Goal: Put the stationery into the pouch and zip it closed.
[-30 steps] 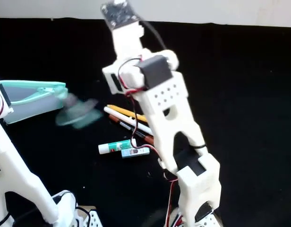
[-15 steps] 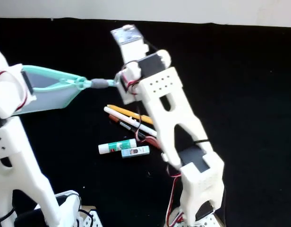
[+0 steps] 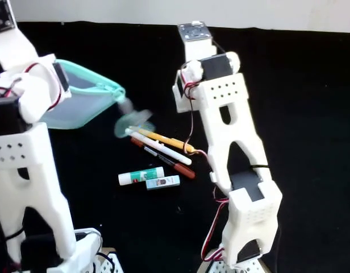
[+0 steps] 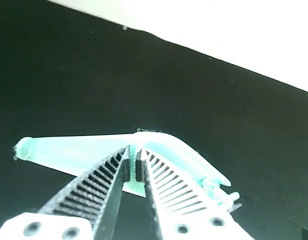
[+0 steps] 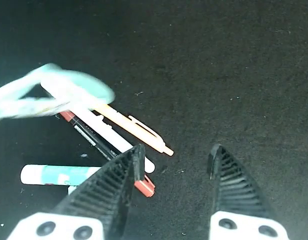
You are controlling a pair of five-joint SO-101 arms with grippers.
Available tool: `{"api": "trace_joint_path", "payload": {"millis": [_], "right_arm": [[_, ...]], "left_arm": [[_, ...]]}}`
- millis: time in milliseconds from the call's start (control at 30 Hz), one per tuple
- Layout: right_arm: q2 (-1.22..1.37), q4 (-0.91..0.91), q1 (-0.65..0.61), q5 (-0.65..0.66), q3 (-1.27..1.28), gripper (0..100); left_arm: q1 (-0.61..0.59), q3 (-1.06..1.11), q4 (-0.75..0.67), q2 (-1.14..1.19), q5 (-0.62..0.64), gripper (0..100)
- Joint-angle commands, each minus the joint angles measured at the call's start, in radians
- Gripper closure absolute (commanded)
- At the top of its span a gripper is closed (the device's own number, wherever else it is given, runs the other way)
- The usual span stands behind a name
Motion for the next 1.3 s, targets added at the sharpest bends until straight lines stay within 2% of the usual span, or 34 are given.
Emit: {"api": "trace_joint_path", "payload": {"millis": [0,133,267,433,667,833,1000,1267], "right_arm": [[-0.045,0.007,0.013,-0.009,-0.004,78.6],[-0.045,0.008,0.013,-0.011,-0.004,78.6],[-0.045,0.021,0.013,-0.011,-0.004,78.6],[-0.045,0.022,0.013,-0.011,-0.004,78.6],[-0.045,0.022,0.015,-0.011,-0.002,78.6],[-0.045,0.022,0.013,-0.006,-0.002,78.6],[-0.045,0.038,0.013,-0.005,-0.002,78.6],[-0.047,0.048,-0.002,-0.003,-0.002,78.6]], "left_arm": [[0.061,-0.056,-0.015,-0.001,0.014,99],[0.105,-0.073,-0.018,-0.001,0.014,99],[0.101,-0.116,-0.011,-0.001,0.014,99],[0.087,-0.022,-0.025,-0.001,0.014,99],[0.031,0.045,-0.141,-0.001,0.018,99],[0.031,0.05,-0.238,0.002,0.086,99],[0.03,0.073,-0.285,0.099,0.087,99],[0.033,0.073,-0.284,0.249,0.086,99]]}}
